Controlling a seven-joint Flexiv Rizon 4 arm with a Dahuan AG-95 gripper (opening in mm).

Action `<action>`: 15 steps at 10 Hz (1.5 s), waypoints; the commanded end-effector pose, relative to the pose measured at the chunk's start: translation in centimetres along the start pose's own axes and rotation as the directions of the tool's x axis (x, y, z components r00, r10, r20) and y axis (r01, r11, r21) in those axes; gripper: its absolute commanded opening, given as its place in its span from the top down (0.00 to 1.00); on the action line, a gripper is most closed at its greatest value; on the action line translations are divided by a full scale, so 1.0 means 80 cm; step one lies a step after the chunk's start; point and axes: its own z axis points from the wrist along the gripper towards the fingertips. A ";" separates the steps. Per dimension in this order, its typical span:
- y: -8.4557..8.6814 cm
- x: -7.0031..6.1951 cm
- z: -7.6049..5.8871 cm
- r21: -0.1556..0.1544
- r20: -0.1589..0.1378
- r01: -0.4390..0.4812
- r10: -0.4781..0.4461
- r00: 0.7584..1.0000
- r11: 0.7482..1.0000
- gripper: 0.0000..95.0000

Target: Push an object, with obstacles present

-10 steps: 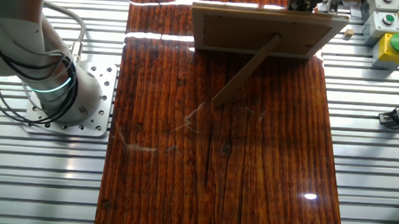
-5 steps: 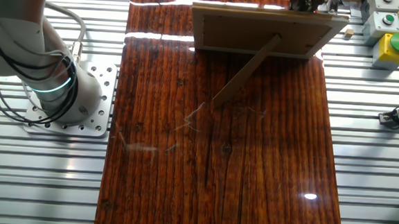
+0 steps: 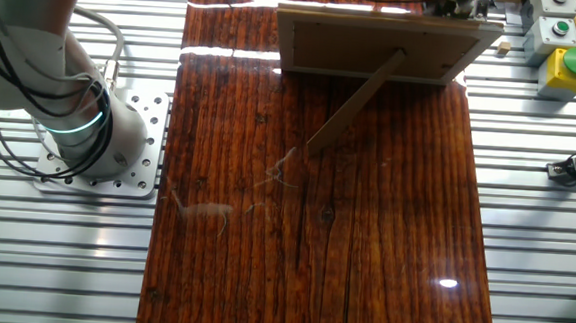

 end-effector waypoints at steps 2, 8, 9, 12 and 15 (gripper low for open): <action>-0.003 -0.004 0.010 0.001 0.001 0.001 -0.001 1.000 1.000 1.00; -0.011 0.001 0.004 0.003 0.000 0.016 -0.016 1.000 1.000 1.00; -0.014 0.002 0.003 0.002 0.000 0.020 -0.020 1.000 1.000 1.00; -0.014 0.002 0.006 0.003 -0.002 0.019 -0.019 1.000 1.000 1.00; -0.004 0.000 0.015 0.004 -0.002 0.011 -0.011 1.000 1.000 1.00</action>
